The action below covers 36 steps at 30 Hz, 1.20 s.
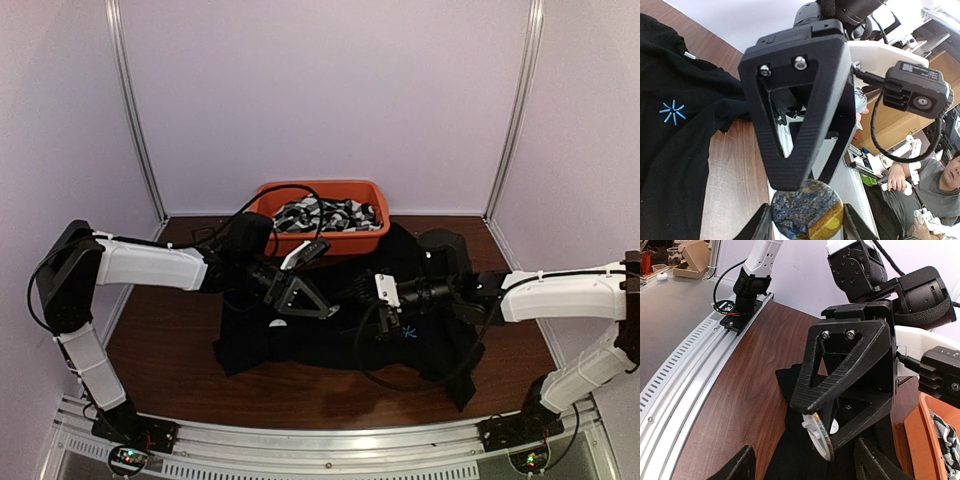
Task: Pin the brooch onto the clothing
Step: Pass from the left arm to the right
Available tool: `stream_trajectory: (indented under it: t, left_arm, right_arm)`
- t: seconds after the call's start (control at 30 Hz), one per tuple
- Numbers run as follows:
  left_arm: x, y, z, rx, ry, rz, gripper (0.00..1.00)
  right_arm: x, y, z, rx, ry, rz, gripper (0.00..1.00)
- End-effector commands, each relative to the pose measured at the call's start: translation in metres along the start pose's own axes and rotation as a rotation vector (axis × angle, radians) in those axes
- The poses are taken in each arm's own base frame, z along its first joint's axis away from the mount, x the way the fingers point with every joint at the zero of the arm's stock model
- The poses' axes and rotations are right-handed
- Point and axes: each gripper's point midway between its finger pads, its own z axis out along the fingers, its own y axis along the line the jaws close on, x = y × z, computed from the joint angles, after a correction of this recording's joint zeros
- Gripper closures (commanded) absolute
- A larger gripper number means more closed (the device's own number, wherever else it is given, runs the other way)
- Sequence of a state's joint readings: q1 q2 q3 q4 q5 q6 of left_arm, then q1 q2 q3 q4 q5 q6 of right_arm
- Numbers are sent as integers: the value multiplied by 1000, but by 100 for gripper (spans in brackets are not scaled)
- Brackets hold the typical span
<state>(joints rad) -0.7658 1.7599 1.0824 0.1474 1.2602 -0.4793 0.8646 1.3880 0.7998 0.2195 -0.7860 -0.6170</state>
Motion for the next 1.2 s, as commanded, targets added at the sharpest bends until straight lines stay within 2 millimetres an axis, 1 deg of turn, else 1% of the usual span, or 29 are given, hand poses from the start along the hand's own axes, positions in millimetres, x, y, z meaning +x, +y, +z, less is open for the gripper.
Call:
stream_trajectory:
  t: [0.0,0.03,0.3,0.33,0.37,0.47,0.5,0.53,0.57,0.6,0.67,0.8,0.87,0.93,1.0,1.07,1.13,1.17]
  left_arm:
    - [-1,-5,2,27,-8,35,63]
    - [-2,-5,2,29,-10,36,63]
    - [0,-9,4,41,-11,44,63]
    - [0,-10,5,44,-9,44,63]
    - [0,-10,5,44,-9,45,63]
    - [0,-12,5,45,-10,51,64]
    - [0,-13,5,47,-10,53,63]
    - [0,-13,5,47,-10,53,63]
    - [-1,-14,5,48,-10,55,64]
    - [-1,-15,5,48,-11,57,64]
    - [-2,-16,4,48,-12,61,64]
    - [-4,-19,4,52,-14,73,64]
    - [-5,-20,4,53,-15,78,64]
    - [-6,-21,3,55,-16,80,64]
    - [-6,-21,3,55,-18,83,64]
    - [-7,-22,3,56,-22,85,64]
    - [-7,-24,3,59,-25,87,64]
    - [-7,-24,3,59,-26,85,64]
  right_arm:
    - [-12,-3,3,-11,-33,2,99]
    - [-12,-3,3,-11,-33,3,100]
    - [-19,-7,4,-4,-64,22,100]
    - [-19,-8,5,0,-61,30,98]
    - [-19,-10,5,4,-56,40,89]
    - [-13,-10,8,-14,-22,68,82]
    - [-13,-10,8,-13,-19,70,72]
    - [-13,-10,8,-8,-18,71,60]
    - [-12,-10,7,-2,-19,70,52]
    - [-13,-10,5,3,-20,64,49]
    - [-14,-9,3,9,-22,55,47]
    - [-12,-8,2,5,1,47,49]
    - [-8,-8,4,-1,17,54,54]
    - [-5,-8,6,-5,26,61,62]
    - [-2,-9,8,-9,32,65,64]
    - [-3,-10,8,-7,27,67,73]
    - [-4,-10,9,-7,22,70,75]
    - [-4,-10,9,-7,20,71,77]
